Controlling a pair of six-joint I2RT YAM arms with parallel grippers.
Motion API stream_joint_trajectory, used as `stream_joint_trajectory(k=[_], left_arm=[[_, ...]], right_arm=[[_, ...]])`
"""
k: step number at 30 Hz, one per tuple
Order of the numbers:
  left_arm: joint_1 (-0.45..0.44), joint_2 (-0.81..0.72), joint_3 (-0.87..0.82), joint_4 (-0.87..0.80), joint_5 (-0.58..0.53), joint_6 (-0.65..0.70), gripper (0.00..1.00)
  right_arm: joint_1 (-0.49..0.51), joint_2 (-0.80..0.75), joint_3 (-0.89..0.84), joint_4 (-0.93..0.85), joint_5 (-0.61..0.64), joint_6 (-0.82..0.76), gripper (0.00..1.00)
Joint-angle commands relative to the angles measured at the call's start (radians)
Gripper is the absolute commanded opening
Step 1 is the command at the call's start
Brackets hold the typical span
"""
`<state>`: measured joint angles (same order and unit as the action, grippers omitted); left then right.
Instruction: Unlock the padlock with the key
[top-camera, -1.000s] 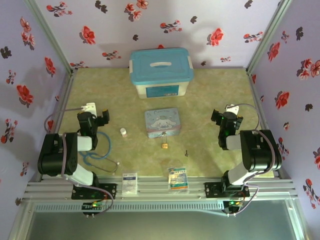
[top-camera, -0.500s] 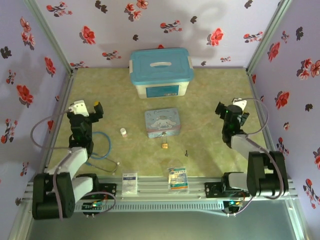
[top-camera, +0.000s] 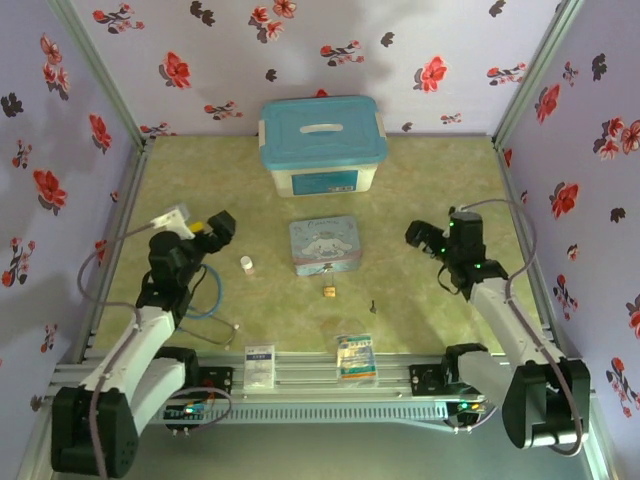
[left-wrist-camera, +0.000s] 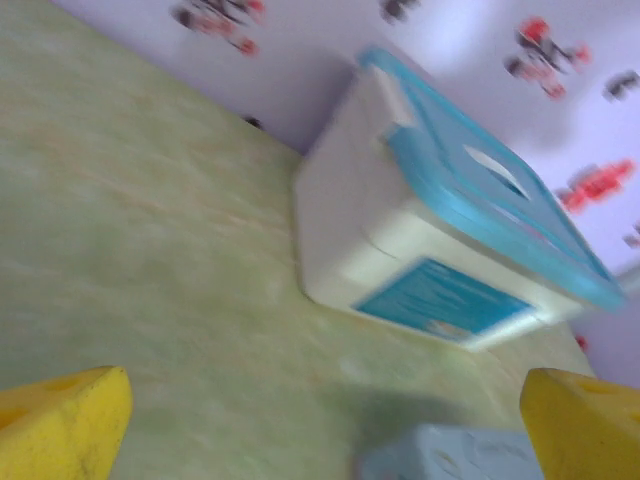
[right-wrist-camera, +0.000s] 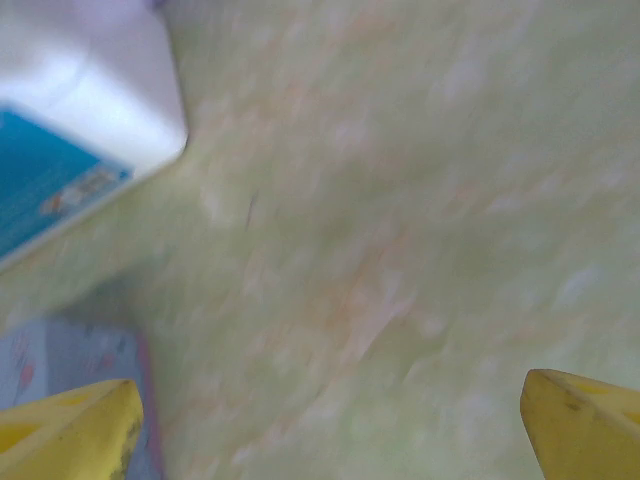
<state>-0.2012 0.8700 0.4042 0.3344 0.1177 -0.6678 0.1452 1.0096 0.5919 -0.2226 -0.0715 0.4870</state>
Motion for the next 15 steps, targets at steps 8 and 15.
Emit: stream_joint_trajectory(k=[8,15], left_arm=[[-0.459,0.054,0.111,-0.265,-0.100,-0.139,1.00],[-0.720,0.190,0.138,-0.155,-0.197,-0.264,1.00]], right_arm=[[0.347,-0.016,-0.067,-0.244,0.063,0.119,0.76],[0.533,-0.010,-0.141,-0.172,0.064,0.239,0.63]])
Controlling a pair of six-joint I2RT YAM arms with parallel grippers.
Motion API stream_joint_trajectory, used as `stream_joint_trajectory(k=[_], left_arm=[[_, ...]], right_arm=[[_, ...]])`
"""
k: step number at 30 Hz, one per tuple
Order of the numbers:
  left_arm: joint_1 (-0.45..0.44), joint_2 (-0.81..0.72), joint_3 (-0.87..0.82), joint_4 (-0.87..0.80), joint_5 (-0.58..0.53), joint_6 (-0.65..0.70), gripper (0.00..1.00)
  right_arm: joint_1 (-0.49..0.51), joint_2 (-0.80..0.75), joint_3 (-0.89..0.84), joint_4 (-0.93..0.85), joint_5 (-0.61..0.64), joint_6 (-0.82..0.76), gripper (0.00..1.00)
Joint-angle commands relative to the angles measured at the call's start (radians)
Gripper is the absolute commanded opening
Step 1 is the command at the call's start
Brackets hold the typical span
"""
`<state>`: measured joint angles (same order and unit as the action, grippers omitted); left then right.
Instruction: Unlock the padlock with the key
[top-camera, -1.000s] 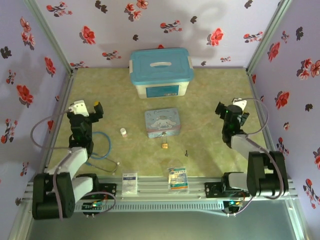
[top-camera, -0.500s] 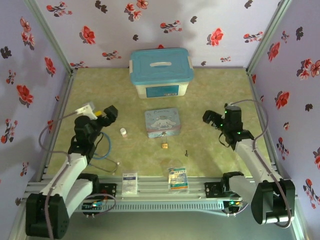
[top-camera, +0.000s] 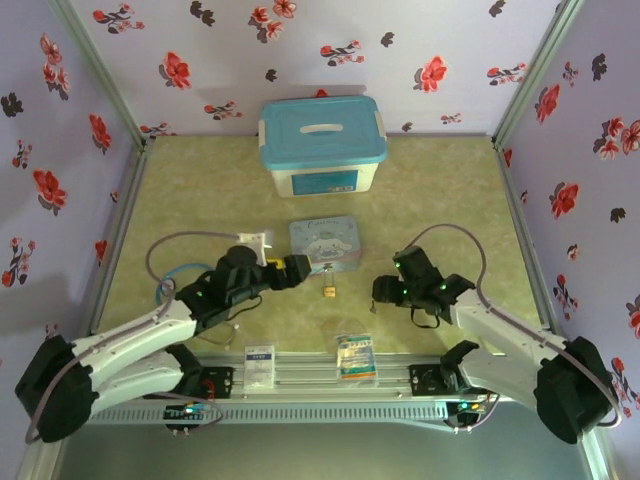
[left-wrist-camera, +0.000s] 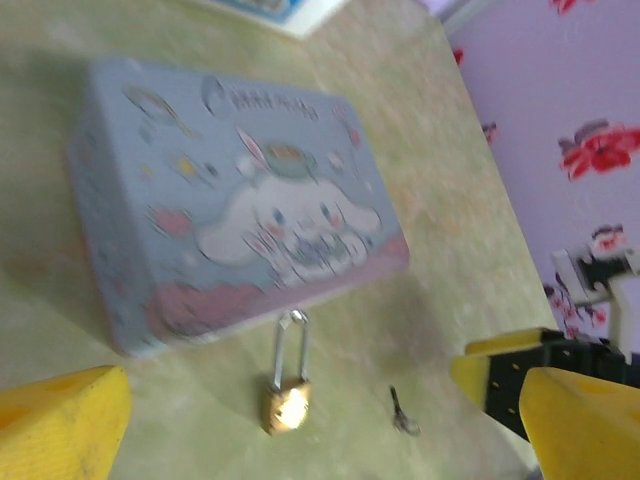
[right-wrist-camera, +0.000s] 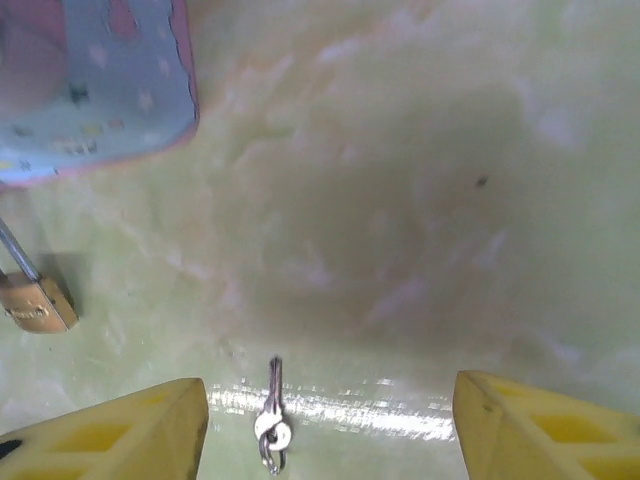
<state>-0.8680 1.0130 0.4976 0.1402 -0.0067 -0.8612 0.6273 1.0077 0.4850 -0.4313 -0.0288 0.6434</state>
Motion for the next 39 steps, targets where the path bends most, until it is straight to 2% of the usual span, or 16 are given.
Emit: stream_joint_trajectory(k=[1,4,8,11,14,17,21,28,33,39], left_arm=[[-0.078,0.080,0.052,0.054,-0.085,-0.074,0.99],[-0.120,0.184,0.061,0.133,-0.087,-0.097,0.95],[-0.152,0.296,0.064,0.257,-0.081,-0.135,0.91],[-0.160,0.327,0.077,0.271,-0.083,-0.136,0.91],[-0.163,0.335,0.078,0.281,-0.085,-0.132,0.92],[-0.162,0.341,0.079,0.276,-0.084,-0.124,0.91],[-0.163,0.335,0.079,0.266,-0.087,-0.110,0.89],[-0.163,0.346,0.085,0.266,-0.091,-0.104,0.89],[-0.163,0.346,0.074,0.279,-0.092,-0.107,0.89],[-0.159,0.348,0.067,0.289,-0.094,-0.106,0.89]], right_arm=[[0.078,-0.003,-0.041,0.060,0.024,0.098,0.62],[0.144,0.035,-0.035,0.074,0.079,0.110,0.54],[0.182,0.097,-0.015,0.069,0.102,0.105,0.47],[0.214,0.116,-0.007,0.056,0.133,0.112,0.42],[0.229,0.127,-0.009,0.032,0.164,0.121,0.40],[0.247,0.124,-0.036,0.098,0.135,0.119,0.38],[0.285,0.140,-0.029,0.115,0.163,0.109,0.34],[0.309,0.259,0.018,0.062,0.212,0.111,0.30],[0.360,0.295,0.036,0.030,0.243,0.111,0.27],[0.364,0.318,0.040,0.012,0.245,0.089,0.22]])
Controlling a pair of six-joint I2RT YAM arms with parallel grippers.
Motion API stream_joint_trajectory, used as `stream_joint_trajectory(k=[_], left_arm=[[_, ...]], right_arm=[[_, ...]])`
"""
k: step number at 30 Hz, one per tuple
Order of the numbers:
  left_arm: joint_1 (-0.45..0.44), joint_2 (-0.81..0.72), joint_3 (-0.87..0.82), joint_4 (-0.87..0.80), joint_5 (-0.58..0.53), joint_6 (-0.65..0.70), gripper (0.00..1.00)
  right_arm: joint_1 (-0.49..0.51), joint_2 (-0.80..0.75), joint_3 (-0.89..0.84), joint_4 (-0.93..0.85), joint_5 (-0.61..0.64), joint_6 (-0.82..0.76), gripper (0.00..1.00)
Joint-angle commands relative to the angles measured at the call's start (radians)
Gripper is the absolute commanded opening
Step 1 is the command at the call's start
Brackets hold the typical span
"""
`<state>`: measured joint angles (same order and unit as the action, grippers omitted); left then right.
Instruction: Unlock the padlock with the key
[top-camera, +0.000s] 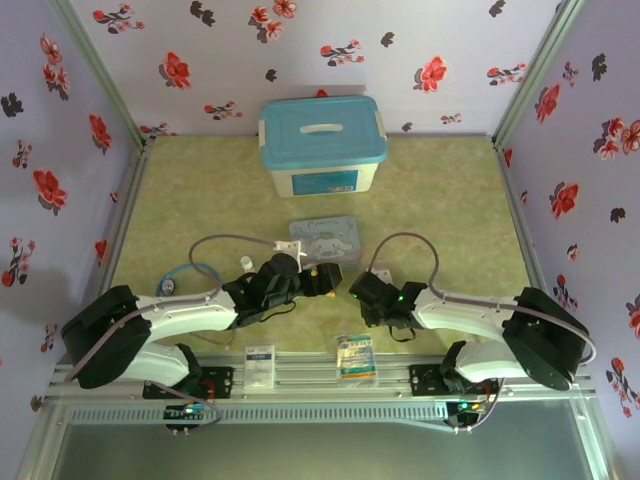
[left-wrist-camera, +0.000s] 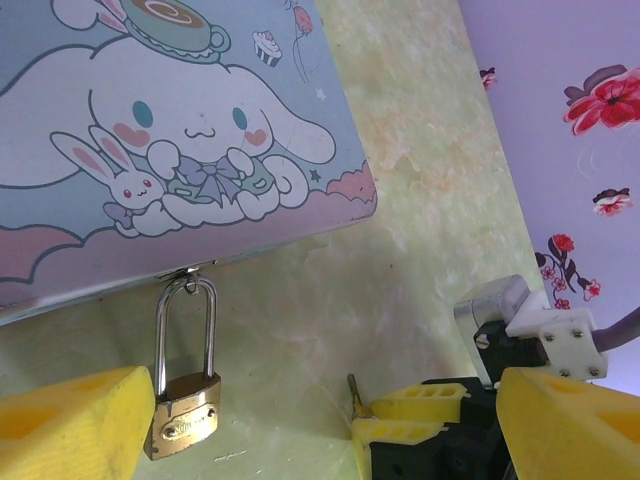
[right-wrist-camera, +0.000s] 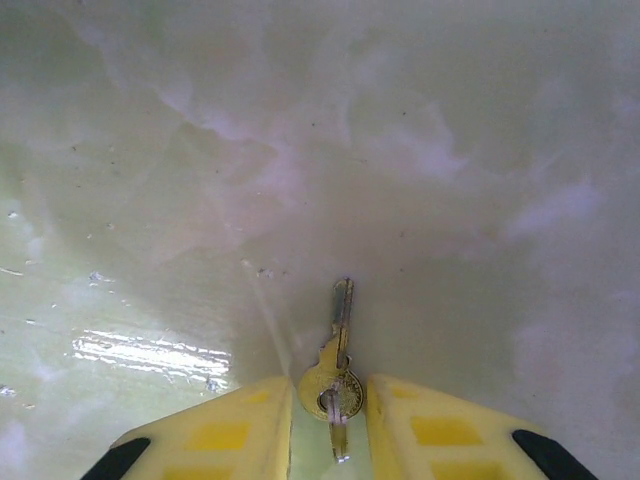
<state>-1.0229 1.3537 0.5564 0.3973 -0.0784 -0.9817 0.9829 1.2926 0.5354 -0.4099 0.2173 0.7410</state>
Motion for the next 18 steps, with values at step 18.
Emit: stream_joint_trajectory(k=[18], left_arm=[[0.049,-0.110,-0.015,-0.024,-0.005,0.047,0.87]], right_arm=[[-0.010,-0.153,0.018,0.014,-0.023,-0.163,0.00]])
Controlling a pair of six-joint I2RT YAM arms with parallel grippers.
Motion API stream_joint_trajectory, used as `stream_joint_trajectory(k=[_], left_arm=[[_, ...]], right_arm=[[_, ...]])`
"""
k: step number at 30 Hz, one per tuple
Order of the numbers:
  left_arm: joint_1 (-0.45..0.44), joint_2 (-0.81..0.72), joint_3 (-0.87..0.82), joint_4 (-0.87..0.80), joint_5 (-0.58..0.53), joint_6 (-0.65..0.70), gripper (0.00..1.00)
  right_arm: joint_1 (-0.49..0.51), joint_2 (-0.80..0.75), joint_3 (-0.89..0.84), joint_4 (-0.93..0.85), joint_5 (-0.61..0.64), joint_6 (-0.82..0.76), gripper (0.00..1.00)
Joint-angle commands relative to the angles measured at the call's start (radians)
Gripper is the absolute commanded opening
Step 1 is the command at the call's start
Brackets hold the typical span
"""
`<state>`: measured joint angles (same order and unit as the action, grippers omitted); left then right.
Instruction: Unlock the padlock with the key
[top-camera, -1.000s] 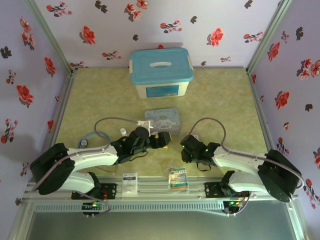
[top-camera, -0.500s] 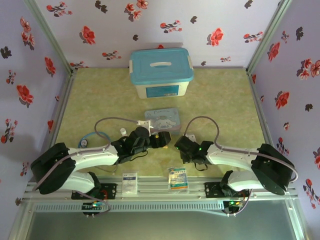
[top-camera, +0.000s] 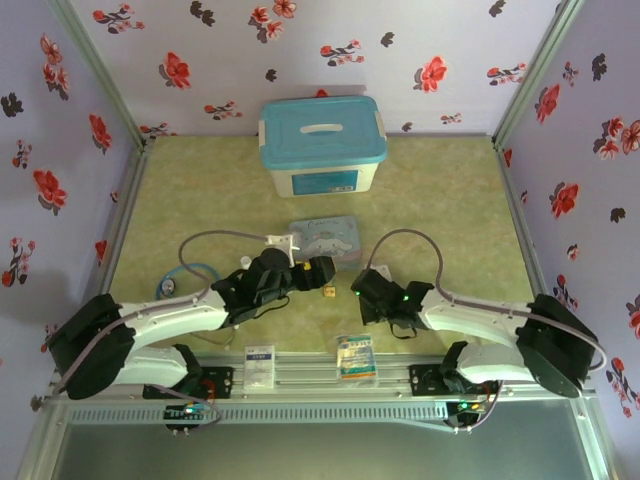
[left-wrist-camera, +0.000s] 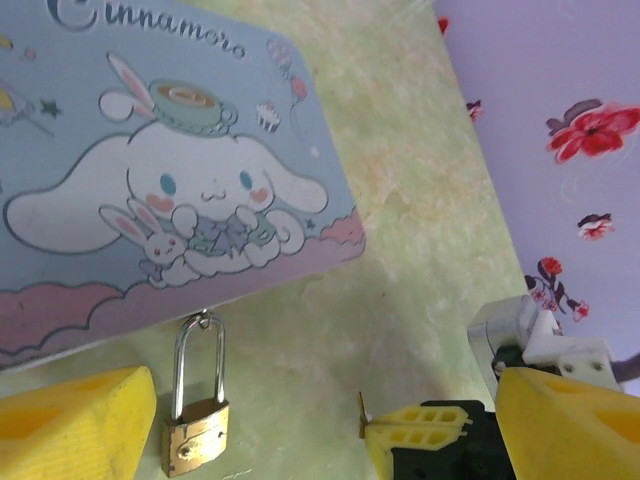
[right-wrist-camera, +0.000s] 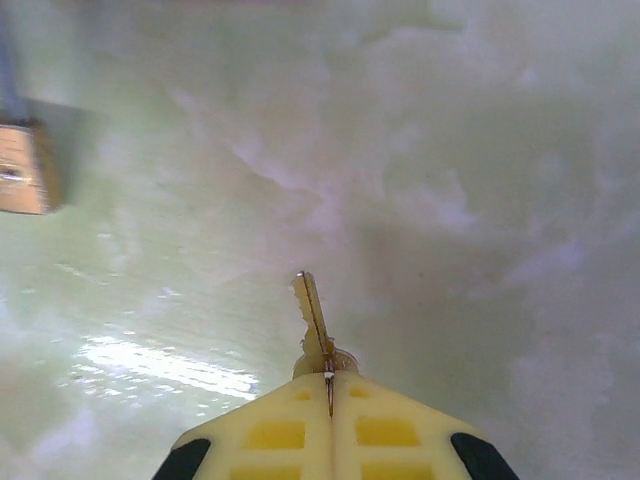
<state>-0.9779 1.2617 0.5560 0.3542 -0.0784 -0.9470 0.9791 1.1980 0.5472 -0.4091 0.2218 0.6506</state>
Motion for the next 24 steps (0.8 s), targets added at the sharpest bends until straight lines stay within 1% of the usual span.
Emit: stream_joint_trajectory(k=[1,5,8,12,15,18,21,23,24], left_arm=[[0.004,-0.016,-0.023,0.048,0.009,0.000,0.86],[0.002,0.003,-0.033,0.172,0.079,-0.006,0.83],[0.002,0.024,-0.024,0.222,0.126,0.011,0.79],[-0.004,0.082,0.039,0.213,0.224,0.037,0.73],[-0.011,0.121,0.057,0.222,0.234,0.015,0.64],[-0.014,0.138,0.047,0.273,0.236,-0.001,0.60],[-0.016,0.155,0.062,0.250,0.255,0.005,0.48],[-0.018,0.160,0.060,0.251,0.259,0.002,0.37],[-0.018,0.159,0.058,0.249,0.259,0.002,0.33]], right_arm=[[-0.007,-0.085,0.008,0.027,-0.047,-0.097,0.00],[-0.008,-0.216,0.006,0.117,-0.156,-0.176,0.00],[-0.022,-0.284,0.003,0.167,-0.206,-0.201,0.00],[-0.049,-0.309,0.017,0.193,-0.260,-0.218,0.00],[-0.052,-0.318,0.013,0.236,-0.290,-0.218,0.00],[-0.053,-0.318,0.013,0.253,-0.305,-0.214,0.00],[-0.055,-0.321,0.008,0.263,-0.308,-0.212,0.00],[-0.057,-0.318,0.007,0.263,-0.305,-0.211,0.00],[-0.056,-0.318,0.007,0.262,-0.306,-0.212,0.00]])
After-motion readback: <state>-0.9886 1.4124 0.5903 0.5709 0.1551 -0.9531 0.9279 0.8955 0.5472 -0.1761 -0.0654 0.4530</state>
